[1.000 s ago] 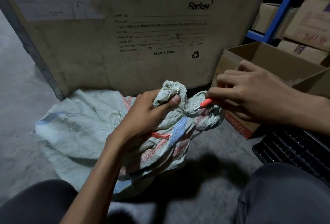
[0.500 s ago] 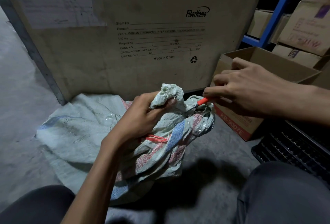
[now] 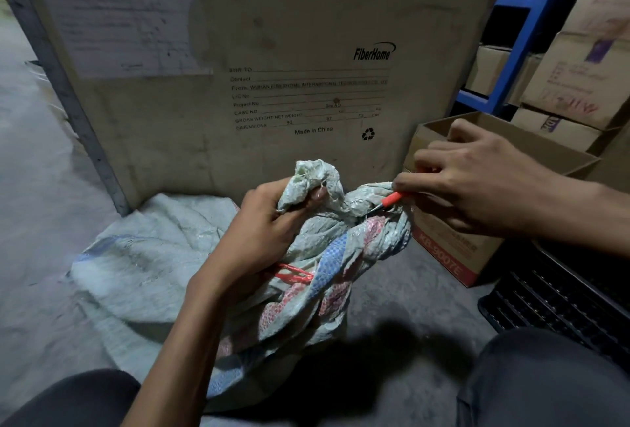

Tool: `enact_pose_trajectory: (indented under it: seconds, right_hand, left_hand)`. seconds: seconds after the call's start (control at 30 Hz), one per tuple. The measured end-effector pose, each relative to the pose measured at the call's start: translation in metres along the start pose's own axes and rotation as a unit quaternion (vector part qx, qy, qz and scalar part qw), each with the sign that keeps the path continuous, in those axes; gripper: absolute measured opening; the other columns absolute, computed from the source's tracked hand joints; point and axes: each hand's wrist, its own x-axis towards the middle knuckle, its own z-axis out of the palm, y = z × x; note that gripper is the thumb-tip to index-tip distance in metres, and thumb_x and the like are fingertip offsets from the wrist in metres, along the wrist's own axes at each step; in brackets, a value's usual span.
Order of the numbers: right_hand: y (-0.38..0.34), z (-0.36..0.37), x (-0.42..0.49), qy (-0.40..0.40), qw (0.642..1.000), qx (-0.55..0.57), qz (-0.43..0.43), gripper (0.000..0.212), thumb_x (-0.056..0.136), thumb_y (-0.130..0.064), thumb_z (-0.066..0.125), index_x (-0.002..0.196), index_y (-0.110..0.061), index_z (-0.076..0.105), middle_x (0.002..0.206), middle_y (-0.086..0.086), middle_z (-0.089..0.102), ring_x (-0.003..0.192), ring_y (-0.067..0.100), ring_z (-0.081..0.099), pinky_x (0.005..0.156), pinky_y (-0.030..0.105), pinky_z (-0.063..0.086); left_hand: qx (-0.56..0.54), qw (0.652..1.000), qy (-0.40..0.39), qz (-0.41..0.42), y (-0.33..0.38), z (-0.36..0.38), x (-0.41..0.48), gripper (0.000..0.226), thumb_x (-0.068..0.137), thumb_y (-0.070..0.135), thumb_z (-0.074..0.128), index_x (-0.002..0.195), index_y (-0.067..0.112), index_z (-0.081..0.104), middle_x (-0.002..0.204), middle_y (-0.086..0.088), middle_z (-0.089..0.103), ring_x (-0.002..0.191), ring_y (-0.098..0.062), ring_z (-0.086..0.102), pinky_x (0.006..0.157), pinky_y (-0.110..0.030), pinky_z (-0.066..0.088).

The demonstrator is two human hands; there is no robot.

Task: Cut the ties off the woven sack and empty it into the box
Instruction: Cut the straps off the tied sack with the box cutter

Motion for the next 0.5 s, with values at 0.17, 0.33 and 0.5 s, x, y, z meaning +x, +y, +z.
enact_pose_trajectory:
  seconds: [0.17, 0.33, 0.5]
  right_hand:
    - [0.009, 0.001, 0.000, 0.055, 0.997, 0.036, 0.028, 0.045, 0.096, -0.047, 0.033, 0.119, -0.026, 0.065, 0.089, 0.003, 0.066, 0.076, 0.021, 0.064, 0.077, 0.039, 0.044]
    - [-0.021, 0.009, 0.010, 0.186, 0.797, 0.478, 0.318, 0.033, 0.094, -0.057, 0.050, 0.102, -0.026, 0.060, 0.076, -0.005, 0.058, 0.061, 0.005, 0.052, 0.061, 0.026, 0.040]
    - [-0.083, 0.021, 0.071, 0.091, 0.449, 0.766, 0.452, 0.144, 0.032, -0.083, 0.081, 0.152, -0.021, 0.030, 0.139, -0.003, 0.055, 0.124, 0.016, 0.057, 0.099, 0.042, 0.051]
  left_hand:
    - [-0.028, 0.996, 0.065, -0.057, 0.000, -0.004, 0.000, 0.042, 0.097, 0.048, 0.057, 0.069, 0.016, 0.050, 0.055, 0.010, 0.036, 0.054, -0.007, 0.030, 0.053, -0.029, 0.027]
    - [-0.054, 0.973, 0.188, -0.123, -0.015, -0.009, 0.003, 0.054, 0.091, 0.068, 0.051, 0.062, 0.024, 0.042, 0.044, 0.009, 0.035, 0.046, -0.012, 0.029, 0.050, -0.030, 0.023]
    - [-0.096, 0.957, 0.242, -0.129, -0.005, 0.002, 0.007, 0.049, 0.092, 0.065, 0.052, 0.099, 0.021, 0.072, 0.092, 0.009, 0.078, 0.094, -0.010, 0.070, 0.088, -0.045, 0.058]
